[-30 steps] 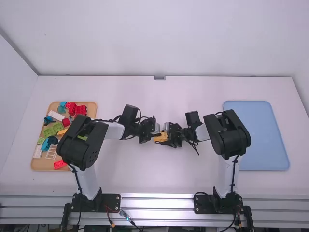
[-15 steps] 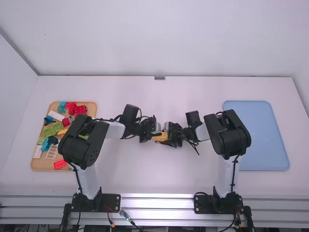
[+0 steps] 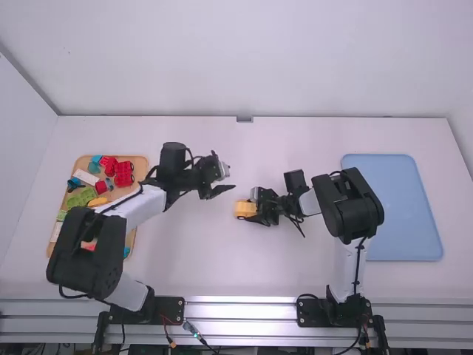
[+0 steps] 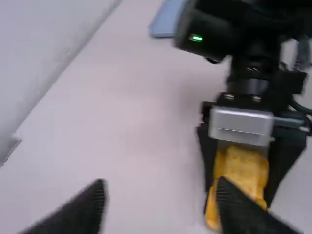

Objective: Assemble lego blocks to make yellow taxi

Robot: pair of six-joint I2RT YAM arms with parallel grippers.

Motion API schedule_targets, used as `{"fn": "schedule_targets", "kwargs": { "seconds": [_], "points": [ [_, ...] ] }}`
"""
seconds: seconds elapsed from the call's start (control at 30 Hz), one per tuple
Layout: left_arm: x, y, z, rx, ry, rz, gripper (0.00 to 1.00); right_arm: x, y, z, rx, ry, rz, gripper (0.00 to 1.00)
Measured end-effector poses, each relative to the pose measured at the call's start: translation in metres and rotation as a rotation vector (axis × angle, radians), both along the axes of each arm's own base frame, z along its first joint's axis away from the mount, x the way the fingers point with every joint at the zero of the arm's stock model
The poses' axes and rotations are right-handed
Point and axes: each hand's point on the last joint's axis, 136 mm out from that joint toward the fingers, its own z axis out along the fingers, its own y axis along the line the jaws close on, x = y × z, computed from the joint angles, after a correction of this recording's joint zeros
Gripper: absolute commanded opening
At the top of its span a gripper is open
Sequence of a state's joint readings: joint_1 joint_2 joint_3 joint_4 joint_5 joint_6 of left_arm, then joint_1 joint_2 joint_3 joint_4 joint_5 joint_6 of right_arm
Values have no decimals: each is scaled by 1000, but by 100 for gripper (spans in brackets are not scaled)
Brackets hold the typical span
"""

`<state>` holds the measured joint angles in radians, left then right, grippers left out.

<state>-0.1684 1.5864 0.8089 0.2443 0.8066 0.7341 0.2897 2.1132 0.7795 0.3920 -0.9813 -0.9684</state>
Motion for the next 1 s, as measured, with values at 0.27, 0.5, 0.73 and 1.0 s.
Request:
{"fn": "schedule_targets", "kwargs": {
  "seconds": [0.27, 0.5, 0.73, 1.0],
  "points": [
    [38, 71, -8, -108, 270, 458, 99, 1, -1, 0, -2, -2, -3, 99],
    [51, 109, -16, -158, 366, 692, 99, 8, -16, 5, -59, 82, -103, 99],
    [48, 124, -32, -151, 458, 829, 99, 7, -52, 39, -281, 75, -228, 99],
    [25, 170, -64, -28, 648, 1173, 99, 22, -82, 105, -406, -145, -371, 99]
  ]
}}
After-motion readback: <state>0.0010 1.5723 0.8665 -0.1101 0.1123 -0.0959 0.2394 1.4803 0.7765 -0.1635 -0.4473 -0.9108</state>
